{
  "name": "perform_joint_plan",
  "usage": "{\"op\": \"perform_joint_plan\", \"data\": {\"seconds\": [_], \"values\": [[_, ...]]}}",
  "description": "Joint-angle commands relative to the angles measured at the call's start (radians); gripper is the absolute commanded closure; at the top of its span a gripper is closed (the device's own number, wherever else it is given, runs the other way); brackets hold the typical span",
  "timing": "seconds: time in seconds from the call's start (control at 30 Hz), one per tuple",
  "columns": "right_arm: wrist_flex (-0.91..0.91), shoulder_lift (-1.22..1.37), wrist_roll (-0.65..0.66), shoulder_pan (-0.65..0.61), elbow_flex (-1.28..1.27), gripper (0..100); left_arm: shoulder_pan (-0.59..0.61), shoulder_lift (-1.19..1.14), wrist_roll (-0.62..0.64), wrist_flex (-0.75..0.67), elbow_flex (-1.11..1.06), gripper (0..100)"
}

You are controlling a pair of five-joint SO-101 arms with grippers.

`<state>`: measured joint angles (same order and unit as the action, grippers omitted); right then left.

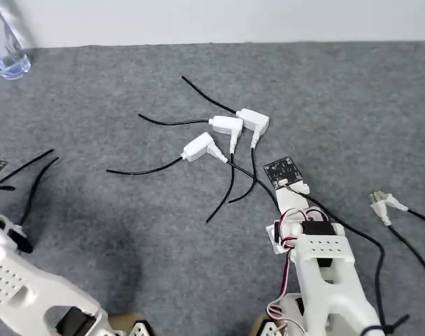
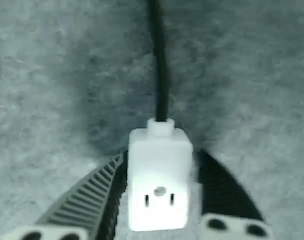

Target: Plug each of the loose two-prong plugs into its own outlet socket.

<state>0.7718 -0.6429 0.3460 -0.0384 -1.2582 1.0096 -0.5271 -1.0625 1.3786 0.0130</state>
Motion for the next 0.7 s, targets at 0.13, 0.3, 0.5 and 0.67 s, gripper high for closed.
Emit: {"op": "perform_joint_plan", "data": {"seconds": [0.13,0.3,0.5,0.67], "values": [[-0.018,-0.022,-0.006,-0.005,0.006,62.3,0.0,0.029,-0.025,0.087,-0.007,98],[-0.018,-0.022,-0.006,-0.007,0.006,62.3,-0.078,0.199,-0.025,0.354,0.03,99],[-0.018,-0.022,-0.006,-0.007,0.005,62.3,-0.232,0.615,-0.026,0.376,-0.044,99],[-0.018,-0.022,-0.006,-0.001,0.005,62.3,-0.532,1.002,-0.127,0.376,-0.352,99]]}}
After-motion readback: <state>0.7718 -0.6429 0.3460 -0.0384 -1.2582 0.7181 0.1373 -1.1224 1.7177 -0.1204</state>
